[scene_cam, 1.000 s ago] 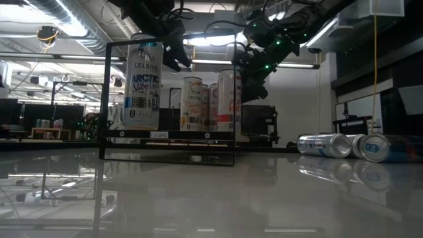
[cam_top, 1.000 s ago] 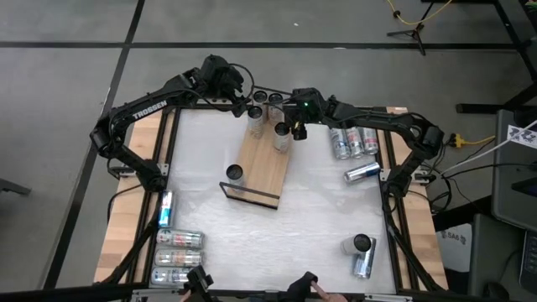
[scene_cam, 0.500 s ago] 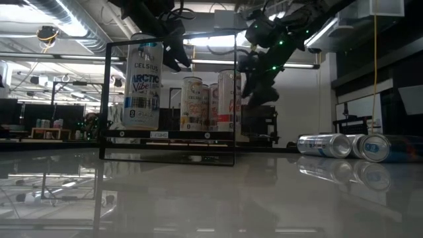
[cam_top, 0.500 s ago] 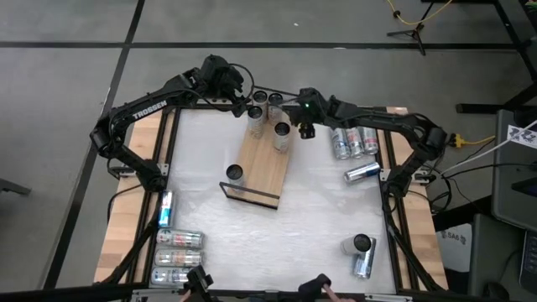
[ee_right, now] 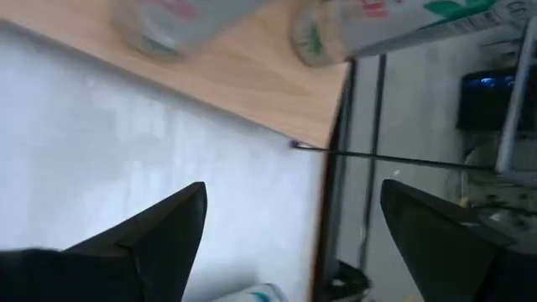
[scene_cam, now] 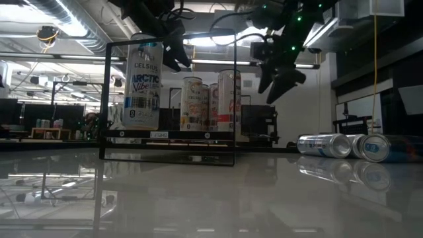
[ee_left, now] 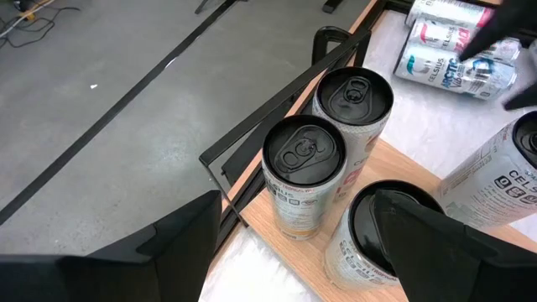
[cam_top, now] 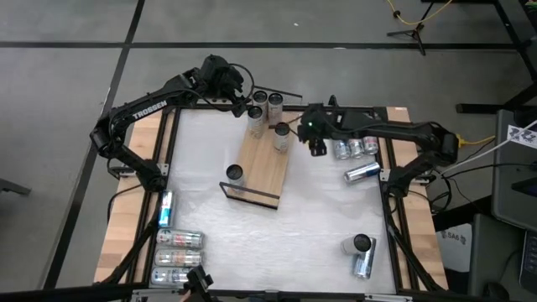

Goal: Place canned beverage on shelf
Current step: Adjust the pink soda cans

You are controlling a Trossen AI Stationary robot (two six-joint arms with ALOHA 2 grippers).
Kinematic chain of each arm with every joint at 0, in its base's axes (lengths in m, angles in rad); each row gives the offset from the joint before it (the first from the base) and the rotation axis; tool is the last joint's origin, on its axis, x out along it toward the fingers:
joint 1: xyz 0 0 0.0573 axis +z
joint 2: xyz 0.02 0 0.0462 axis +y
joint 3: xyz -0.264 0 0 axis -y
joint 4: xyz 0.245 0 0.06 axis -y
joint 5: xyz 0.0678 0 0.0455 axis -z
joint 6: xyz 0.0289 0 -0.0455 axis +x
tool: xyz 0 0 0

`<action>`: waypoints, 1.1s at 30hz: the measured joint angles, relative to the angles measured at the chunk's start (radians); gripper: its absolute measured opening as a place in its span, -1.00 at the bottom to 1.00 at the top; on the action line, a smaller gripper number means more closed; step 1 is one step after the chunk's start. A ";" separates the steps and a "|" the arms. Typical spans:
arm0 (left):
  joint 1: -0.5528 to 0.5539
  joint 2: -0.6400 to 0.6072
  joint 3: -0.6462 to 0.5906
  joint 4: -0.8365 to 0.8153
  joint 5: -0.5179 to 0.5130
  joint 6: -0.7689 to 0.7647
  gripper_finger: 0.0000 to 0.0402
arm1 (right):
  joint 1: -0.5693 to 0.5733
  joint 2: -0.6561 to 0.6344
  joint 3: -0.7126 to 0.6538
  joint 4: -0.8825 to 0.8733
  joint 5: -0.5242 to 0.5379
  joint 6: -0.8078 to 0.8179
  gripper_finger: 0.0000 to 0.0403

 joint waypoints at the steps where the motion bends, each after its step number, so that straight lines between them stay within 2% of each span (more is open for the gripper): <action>1: 0.000 0.000 0.000 0.000 0.000 0.000 0.52 | 0.012 0.000 0.000 -0.009 -0.007 0.024 0.75; 8: 0.000 0.000 0.000 0.000 0.000 0.000 0.52 | 0.078 -0.001 0.000 -0.011 -0.108 0.261 0.75; 17: 0.000 0.000 0.000 0.000 0.000 -0.001 0.52 | 0.140 -0.001 0.000 -0.085 -0.307 0.265 0.75; 22: 0.000 0.000 0.000 0.000 0.000 -0.001 0.53 | 0.138 0.012 0.000 -0.056 -0.342 0.236 0.75; 33: -0.004 0.000 0.000 0.000 -0.001 -0.005 0.53 | 0.136 0.124 0.000 0.065 -0.333 0.158 0.75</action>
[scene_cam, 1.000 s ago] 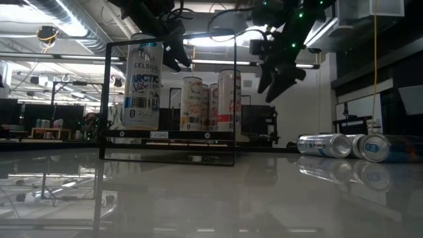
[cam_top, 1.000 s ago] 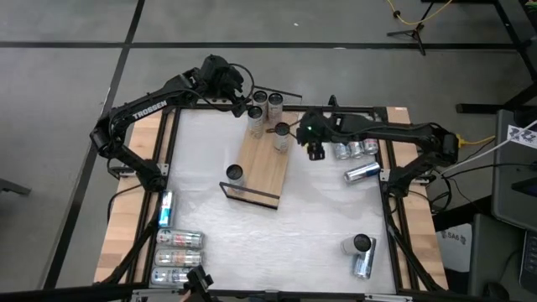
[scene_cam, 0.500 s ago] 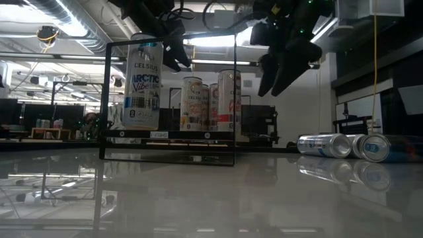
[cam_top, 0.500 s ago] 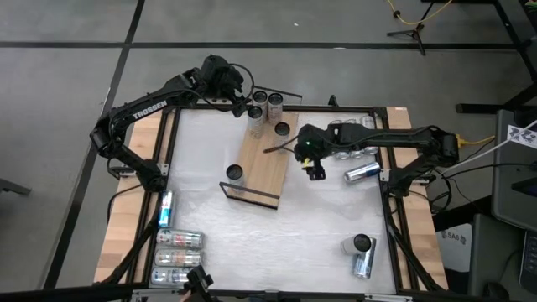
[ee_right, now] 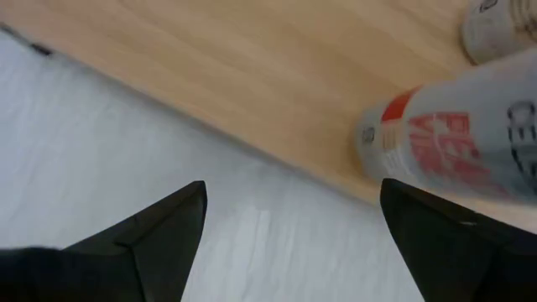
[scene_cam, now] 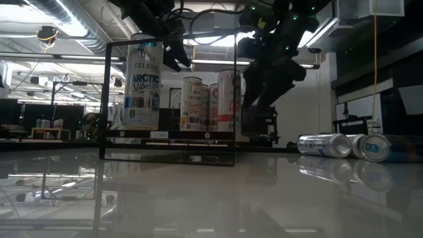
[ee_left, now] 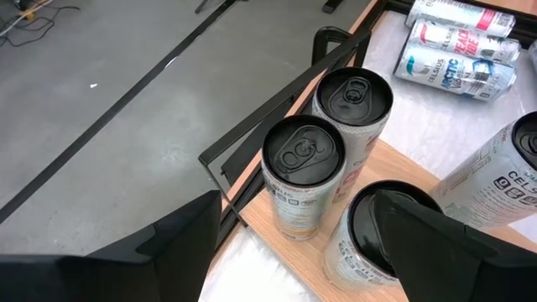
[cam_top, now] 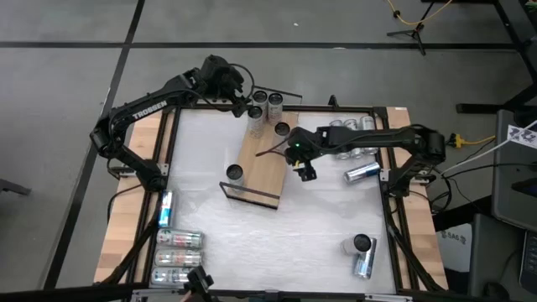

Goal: Place canned beverage on shelf
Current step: Adjust the pink soda cans

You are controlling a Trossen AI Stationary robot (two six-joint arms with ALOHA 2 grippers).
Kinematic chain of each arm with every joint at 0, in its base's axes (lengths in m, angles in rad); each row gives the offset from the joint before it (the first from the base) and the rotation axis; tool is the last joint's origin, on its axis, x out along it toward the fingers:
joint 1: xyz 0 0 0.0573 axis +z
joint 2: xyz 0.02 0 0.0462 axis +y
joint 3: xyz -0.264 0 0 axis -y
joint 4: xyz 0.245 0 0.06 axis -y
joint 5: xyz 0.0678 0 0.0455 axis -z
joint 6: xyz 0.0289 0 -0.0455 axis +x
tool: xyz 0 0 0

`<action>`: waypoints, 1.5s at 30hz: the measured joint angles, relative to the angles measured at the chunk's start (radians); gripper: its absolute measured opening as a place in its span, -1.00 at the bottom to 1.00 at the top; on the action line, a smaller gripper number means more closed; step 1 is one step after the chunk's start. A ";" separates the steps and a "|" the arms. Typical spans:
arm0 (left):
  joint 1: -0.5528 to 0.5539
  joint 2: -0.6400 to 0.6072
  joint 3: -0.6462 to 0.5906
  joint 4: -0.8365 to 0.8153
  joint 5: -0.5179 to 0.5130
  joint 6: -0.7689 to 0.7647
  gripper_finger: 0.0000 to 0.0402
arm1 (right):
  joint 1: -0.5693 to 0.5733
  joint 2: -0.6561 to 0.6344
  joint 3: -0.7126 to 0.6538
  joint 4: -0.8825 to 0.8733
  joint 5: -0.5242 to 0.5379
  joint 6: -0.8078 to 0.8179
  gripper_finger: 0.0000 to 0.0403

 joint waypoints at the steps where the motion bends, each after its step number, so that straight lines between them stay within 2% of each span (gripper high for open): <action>1: -0.001 0.000 0.000 0.000 0.000 0.000 0.53 | -0.005 0.008 0.000 0.008 -0.001 -0.003 0.75; 15: -0.013 0.000 0.000 0.000 0.000 0.001 0.53 | -0.093 0.035 0.000 0.212 -0.011 -0.028 0.75; 25: -0.013 0.000 0.000 0.000 0.000 0.005 0.53 | -0.090 0.035 0.000 0.211 -0.103 -0.028 0.75; 29: -0.013 0.000 0.000 0.001 0.000 0.010 0.53 | -0.089 0.035 0.000 0.192 -0.104 -0.028 0.75; 35: -0.024 -0.019 0.000 0.029 0.025 0.028 0.53 | -0.090 0.017 0.000 0.095 0.018 -0.028 0.75; 41: -0.098 -0.024 0.000 0.065 0.137 0.063 0.53 | -0.090 -0.061 0.000 0.041 0.038 -0.028 0.75; 45: -0.163 -0.024 0.000 0.063 0.132 0.107 0.53 | -0.092 -0.108 0.000 0.054 0.097 -0.028 0.75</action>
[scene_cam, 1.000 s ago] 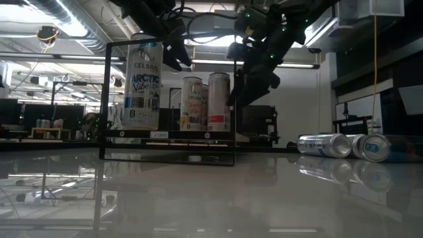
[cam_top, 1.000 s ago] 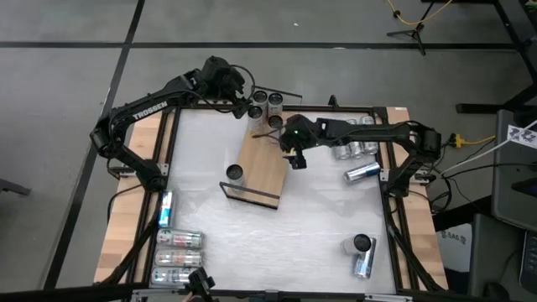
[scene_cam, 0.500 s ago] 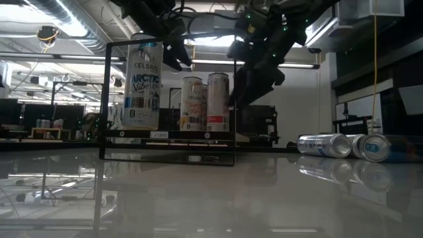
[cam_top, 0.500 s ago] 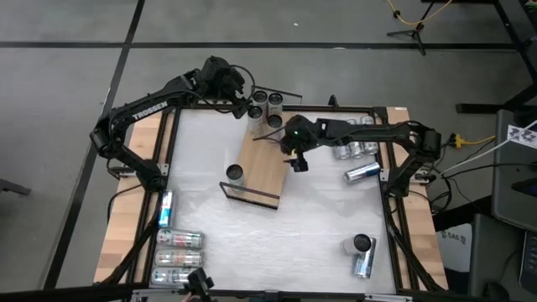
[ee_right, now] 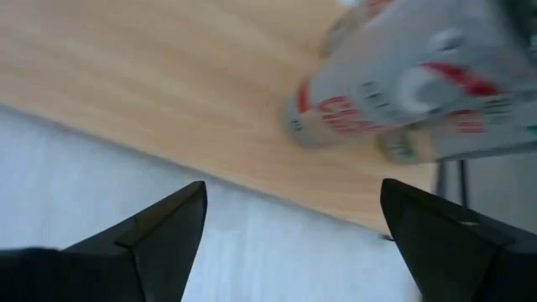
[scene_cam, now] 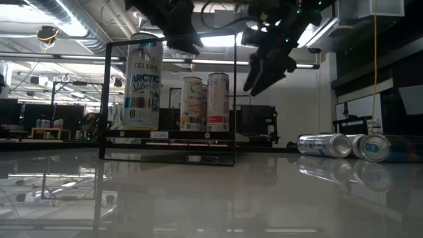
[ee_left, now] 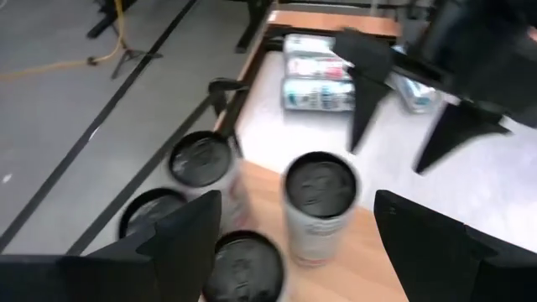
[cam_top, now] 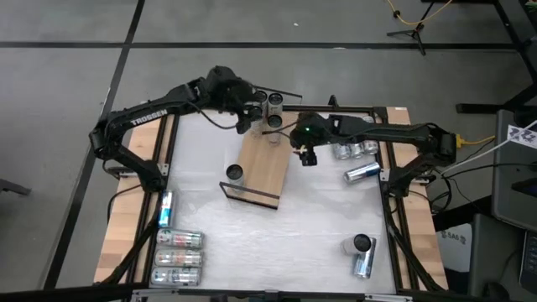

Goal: Place canned beverage on shelf
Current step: Adjust the pink soda cans

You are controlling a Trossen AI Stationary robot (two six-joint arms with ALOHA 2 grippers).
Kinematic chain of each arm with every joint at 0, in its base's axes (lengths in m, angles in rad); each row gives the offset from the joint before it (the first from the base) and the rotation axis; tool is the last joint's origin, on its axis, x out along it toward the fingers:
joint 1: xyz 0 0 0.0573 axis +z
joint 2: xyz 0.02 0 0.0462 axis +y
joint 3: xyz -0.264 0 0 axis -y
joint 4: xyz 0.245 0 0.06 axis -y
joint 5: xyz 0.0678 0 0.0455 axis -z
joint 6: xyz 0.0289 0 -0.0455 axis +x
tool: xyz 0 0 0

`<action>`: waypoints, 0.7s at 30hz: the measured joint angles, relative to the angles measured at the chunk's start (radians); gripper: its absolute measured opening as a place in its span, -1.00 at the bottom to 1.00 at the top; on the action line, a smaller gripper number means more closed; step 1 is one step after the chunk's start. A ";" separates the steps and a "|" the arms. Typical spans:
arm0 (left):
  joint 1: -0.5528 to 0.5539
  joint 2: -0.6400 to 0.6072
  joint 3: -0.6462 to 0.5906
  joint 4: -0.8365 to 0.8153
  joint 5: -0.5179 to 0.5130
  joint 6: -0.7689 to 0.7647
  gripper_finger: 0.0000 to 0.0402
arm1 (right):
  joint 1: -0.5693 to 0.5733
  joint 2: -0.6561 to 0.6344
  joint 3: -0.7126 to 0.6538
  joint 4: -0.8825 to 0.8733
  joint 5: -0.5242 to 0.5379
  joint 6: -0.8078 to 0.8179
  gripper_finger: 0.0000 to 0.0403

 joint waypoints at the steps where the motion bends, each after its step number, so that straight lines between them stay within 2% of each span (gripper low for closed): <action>1: -0.019 0.000 0.000 0.000 -0.012 0.008 0.53 | -0.005 -0.006 0.000 0.015 0.016 0.000 0.75; 6: -0.101 0.000 0.000 -0.003 -0.088 0.012 0.53 | -0.028 -0.012 0.000 0.108 0.032 0.000 0.75; 12: -0.189 0.028 0.000 -0.022 -0.245 0.013 0.52 | -0.053 -0.010 0.000 0.150 0.024 0.002 0.75; 21: -0.230 0.125 0.000 -0.021 -0.410 0.010 0.52 | -0.051 -0.010 0.000 0.191 -0.004 0.001 0.75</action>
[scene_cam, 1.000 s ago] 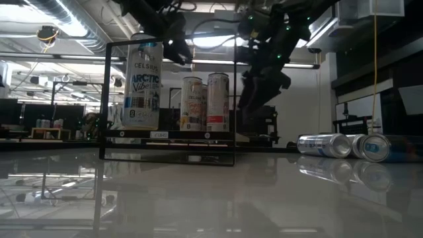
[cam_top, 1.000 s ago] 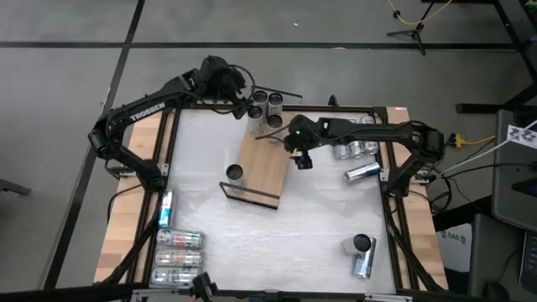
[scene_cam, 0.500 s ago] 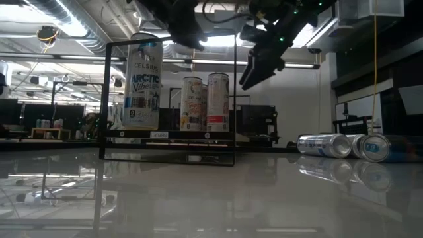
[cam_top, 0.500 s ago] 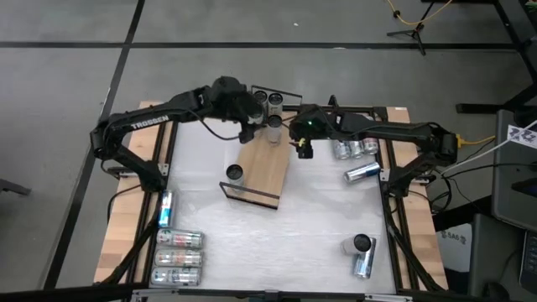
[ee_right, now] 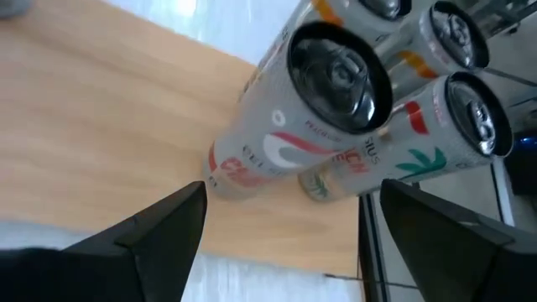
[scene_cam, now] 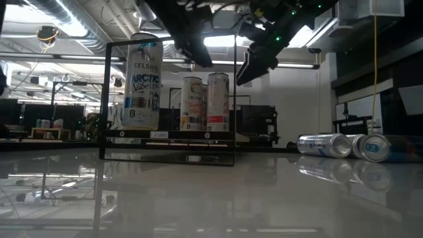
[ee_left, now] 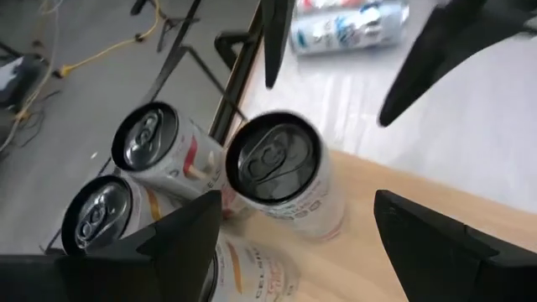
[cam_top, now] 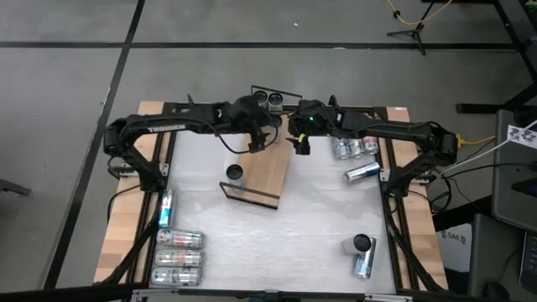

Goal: Place canned beverage on shelf
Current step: Adjust the pink soda cans

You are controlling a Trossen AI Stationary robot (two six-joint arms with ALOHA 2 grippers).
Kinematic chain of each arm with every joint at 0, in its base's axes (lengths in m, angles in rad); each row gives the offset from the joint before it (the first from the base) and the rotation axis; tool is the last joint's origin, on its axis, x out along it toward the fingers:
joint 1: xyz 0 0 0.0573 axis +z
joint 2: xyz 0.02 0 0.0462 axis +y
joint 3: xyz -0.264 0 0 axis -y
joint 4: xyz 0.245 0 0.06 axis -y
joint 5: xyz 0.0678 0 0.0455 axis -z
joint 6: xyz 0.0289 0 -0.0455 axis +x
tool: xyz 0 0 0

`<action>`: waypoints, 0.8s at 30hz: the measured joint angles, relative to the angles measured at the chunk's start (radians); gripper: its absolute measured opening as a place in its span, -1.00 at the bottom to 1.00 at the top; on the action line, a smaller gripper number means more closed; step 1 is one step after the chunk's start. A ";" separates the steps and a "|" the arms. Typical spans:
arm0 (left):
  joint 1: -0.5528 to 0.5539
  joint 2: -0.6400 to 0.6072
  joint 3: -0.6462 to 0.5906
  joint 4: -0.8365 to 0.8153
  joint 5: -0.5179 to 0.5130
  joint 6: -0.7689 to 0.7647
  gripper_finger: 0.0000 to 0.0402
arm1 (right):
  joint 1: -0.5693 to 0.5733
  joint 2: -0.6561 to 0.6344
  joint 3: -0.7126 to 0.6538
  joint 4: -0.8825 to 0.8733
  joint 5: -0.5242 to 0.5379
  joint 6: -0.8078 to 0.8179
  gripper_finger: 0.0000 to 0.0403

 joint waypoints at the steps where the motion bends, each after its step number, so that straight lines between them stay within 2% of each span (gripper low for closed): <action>1: 0.000 0.011 0.000 0.005 -0.014 0.000 0.52 | 0.000 0.000 0.000 0.013 -0.002 0.000 0.75; 10: 0.000 0.061 0.000 0.029 -0.099 -0.001 0.52 | 0.000 0.005 0.000 0.053 -0.031 0.000 0.75; 18: 0.000 0.062 0.000 0.033 -0.107 -0.003 0.52 | 0.000 0.053 0.000 0.075 -0.006 0.000 0.75; 24: -0.001 0.062 0.000 0.034 -0.150 -0.001 0.52 | 0.000 0.058 0.000 0.075 -0.014 0.000 0.75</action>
